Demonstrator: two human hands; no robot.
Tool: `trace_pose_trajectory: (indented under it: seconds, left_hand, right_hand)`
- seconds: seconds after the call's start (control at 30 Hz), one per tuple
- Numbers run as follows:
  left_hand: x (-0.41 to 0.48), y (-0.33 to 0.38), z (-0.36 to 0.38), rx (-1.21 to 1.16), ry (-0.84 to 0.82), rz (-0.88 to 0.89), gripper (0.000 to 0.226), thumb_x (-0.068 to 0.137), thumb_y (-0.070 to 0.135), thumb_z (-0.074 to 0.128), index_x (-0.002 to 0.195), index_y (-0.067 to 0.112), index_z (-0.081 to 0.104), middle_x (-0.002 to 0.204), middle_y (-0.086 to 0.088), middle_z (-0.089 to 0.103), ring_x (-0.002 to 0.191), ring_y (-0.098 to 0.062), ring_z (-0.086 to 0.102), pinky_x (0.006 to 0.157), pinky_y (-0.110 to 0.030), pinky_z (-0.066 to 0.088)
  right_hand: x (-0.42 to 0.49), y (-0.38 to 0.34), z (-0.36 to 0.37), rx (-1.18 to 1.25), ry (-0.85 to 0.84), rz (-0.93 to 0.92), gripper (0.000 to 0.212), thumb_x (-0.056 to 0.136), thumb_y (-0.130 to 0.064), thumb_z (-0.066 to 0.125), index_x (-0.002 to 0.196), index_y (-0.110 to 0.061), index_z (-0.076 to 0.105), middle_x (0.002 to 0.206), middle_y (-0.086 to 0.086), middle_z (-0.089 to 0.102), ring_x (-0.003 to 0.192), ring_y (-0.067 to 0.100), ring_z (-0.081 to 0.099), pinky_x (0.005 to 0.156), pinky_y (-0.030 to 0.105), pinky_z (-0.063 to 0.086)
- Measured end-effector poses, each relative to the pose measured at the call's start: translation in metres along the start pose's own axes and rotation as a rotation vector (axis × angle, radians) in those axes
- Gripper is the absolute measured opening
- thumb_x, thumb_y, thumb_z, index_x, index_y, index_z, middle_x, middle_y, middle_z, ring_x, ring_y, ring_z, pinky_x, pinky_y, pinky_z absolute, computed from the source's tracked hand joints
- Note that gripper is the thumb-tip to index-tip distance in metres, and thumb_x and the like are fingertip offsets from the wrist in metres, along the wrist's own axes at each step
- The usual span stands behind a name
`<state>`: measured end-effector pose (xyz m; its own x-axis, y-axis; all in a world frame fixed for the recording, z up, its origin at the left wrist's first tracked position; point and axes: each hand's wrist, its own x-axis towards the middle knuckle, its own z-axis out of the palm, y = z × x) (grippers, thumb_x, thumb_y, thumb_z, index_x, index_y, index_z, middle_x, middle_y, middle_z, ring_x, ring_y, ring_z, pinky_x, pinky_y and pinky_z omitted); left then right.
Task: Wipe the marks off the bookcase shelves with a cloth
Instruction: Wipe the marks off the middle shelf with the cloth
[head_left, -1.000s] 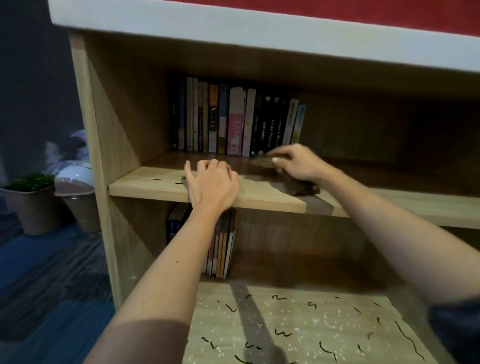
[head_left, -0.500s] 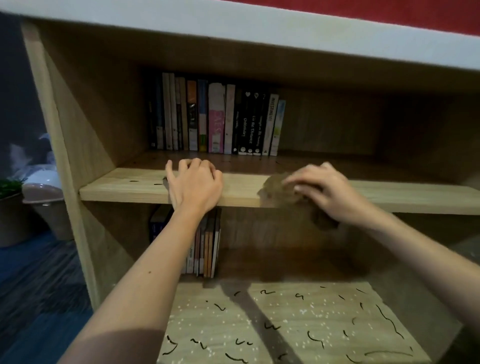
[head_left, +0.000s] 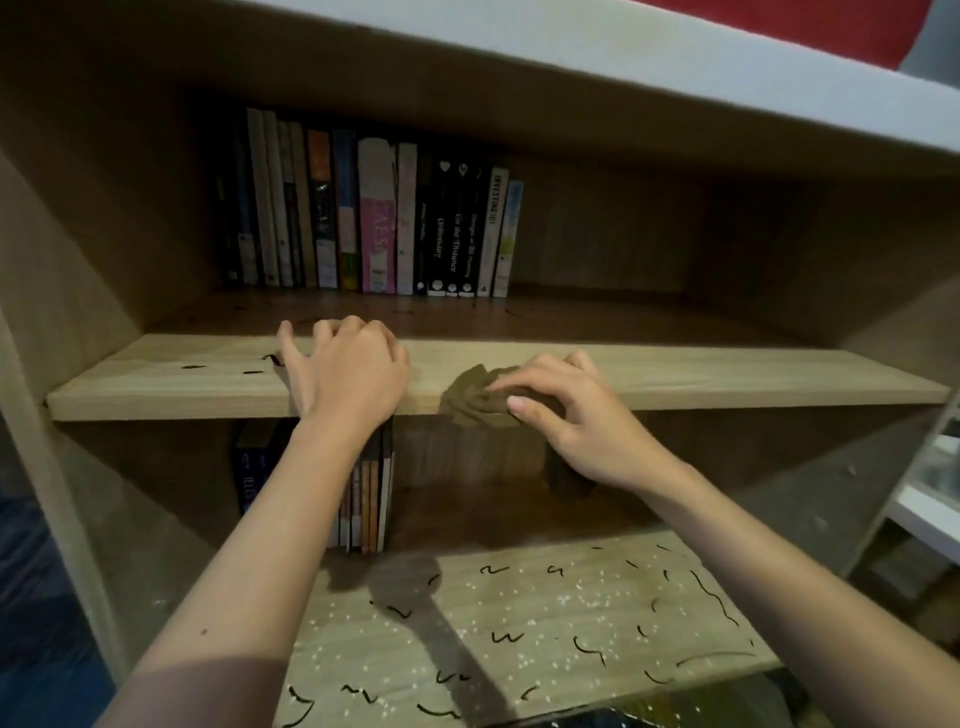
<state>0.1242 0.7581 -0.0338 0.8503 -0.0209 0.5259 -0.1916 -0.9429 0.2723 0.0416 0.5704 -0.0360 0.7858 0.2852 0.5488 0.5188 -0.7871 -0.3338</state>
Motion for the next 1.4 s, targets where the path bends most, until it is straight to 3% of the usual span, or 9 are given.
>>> trace_pose_trajectory:
  seconds: [0.1, 0.23, 0.37, 0.63, 0.73, 0.87, 1.1, 1.3, 1.4]
  left_hand:
    - [0.013, 0.028, -0.006, -0.084, -0.004, 0.142, 0.031, 0.094, 0.030, 0.038, 0.118, 0.023, 0.058, 0.127, -0.002, 0.052, 0.126, -0.024, 0.039, 0.113, -0.050, 0.000]
    - [0.034, 0.075, -0.008, -0.231, -0.147, 0.235, 0.033, 0.095, 0.031, 0.039, 0.120, 0.019, 0.057, 0.128, -0.004, 0.052, 0.126, -0.026, 0.039, 0.112, -0.050, 0.009]
    - [0.038, 0.083, 0.015, -0.131, -0.226, 0.220, 0.036, 0.096, 0.032, 0.035, 0.121, 0.017, 0.056, 0.130, -0.005, 0.051, 0.126, -0.026, 0.039, 0.111, -0.052, 0.012]
    - [0.038, 0.082, 0.032, -0.133, -0.211, 0.198, 0.043, 0.098, 0.037, 0.027, 0.128, 0.015, 0.050, 0.134, -0.005, 0.045, 0.128, -0.025, 0.034, 0.112, -0.050, 0.008]
    - [0.041, 0.081, 0.034, -0.129, -0.222, 0.161, 0.042, 0.098, 0.036, 0.029, 0.129, 0.016, 0.049, 0.136, -0.005, 0.044, 0.129, -0.023, 0.033, 0.112, -0.048, 0.007]
    - [0.043, 0.082, 0.034, -0.099, -0.287, 0.131, 0.042, 0.098, 0.037, 0.028, 0.128, 0.018, 0.050, 0.137, -0.005, 0.043, 0.132, -0.022, 0.031, 0.112, -0.049, 0.004]
    - [0.044, 0.083, 0.034, -0.055, -0.347, 0.088, 0.042, 0.097, 0.036, 0.027, 0.128, 0.019, 0.049, 0.137, -0.005, 0.044, 0.132, -0.021, 0.035, 0.112, -0.050, -0.004]
    - [0.044, 0.083, 0.033, -0.065, -0.346, 0.079, 0.041, 0.097, 0.035, 0.026, 0.125, 0.019, 0.051, 0.132, -0.003, 0.047, 0.126, -0.021, 0.041, 0.112, -0.051, -0.008]
    - [0.045, 0.083, 0.034, -0.072, -0.335, 0.072, 0.041, 0.097, 0.036, 0.026, 0.124, 0.019, 0.052, 0.131, -0.003, 0.048, 0.126, -0.021, 0.042, 0.112, -0.051, -0.008]
  right_hand:
    - [0.004, 0.009, -0.024, 0.102, -0.003, 0.066, 0.022, 0.094, -0.024, 0.048, 0.113, -0.027, 0.059, 0.104, -0.013, 0.059, 0.100, 0.004, 0.048, 0.091, 0.024, 0.034]
    - [0.039, 0.050, -0.036, -0.168, 0.234, 0.347, 0.028, 0.096, -0.030, 0.043, 0.122, -0.034, 0.051, 0.116, -0.005, 0.054, 0.110, 0.018, 0.038, 0.097, 0.041, 0.028]
    - [0.046, 0.075, -0.026, -0.268, -0.133, 0.343, 0.038, 0.097, -0.023, 0.037, 0.130, -0.039, 0.044, 0.121, -0.004, 0.047, 0.108, 0.020, 0.033, 0.093, 0.040, 0.022]
    - [0.122, 0.164, -0.025, -0.370, -0.183, 0.656, 0.037, 0.098, -0.030, 0.031, 0.129, -0.017, 0.046, 0.139, 0.013, 0.040, 0.133, 0.037, 0.026, 0.109, 0.051, 0.016]
    - [0.153, 0.195, -0.015, -0.441, -0.189, 0.664, 0.033, 0.094, -0.032, 0.040, 0.120, -0.013, 0.051, 0.135, 0.015, 0.043, 0.124, 0.038, 0.036, 0.102, 0.048, 0.029]
    - [0.185, 0.214, -0.008, -0.387, -0.289, 0.626, 0.040, 0.092, -0.030, 0.048, 0.128, -0.015, 0.048, 0.143, 0.014, 0.035, 0.130, 0.039, 0.027, 0.106, 0.048, 0.022]
    - [0.173, 0.209, -0.002, -0.168, -0.317, 0.221, 0.036, 0.098, -0.015, 0.035, 0.120, -0.035, 0.056, 0.128, -0.001, 0.045, 0.120, 0.025, 0.036, 0.106, 0.041, 0.027]
    - [0.197, 0.221, -0.007, -0.226, -0.337, 0.388, 0.043, 0.094, -0.003, 0.037, 0.131, -0.021, 0.052, 0.141, 0.008, 0.043, 0.124, 0.027, 0.045, 0.099, 0.029, 0.035]
    - [0.201, 0.206, 0.007, -0.218, -0.320, 0.322, 0.046, 0.092, -0.012, 0.037, 0.126, -0.040, 0.052, 0.144, 0.002, 0.040, 0.128, 0.030, 0.039, 0.109, 0.043, 0.030]
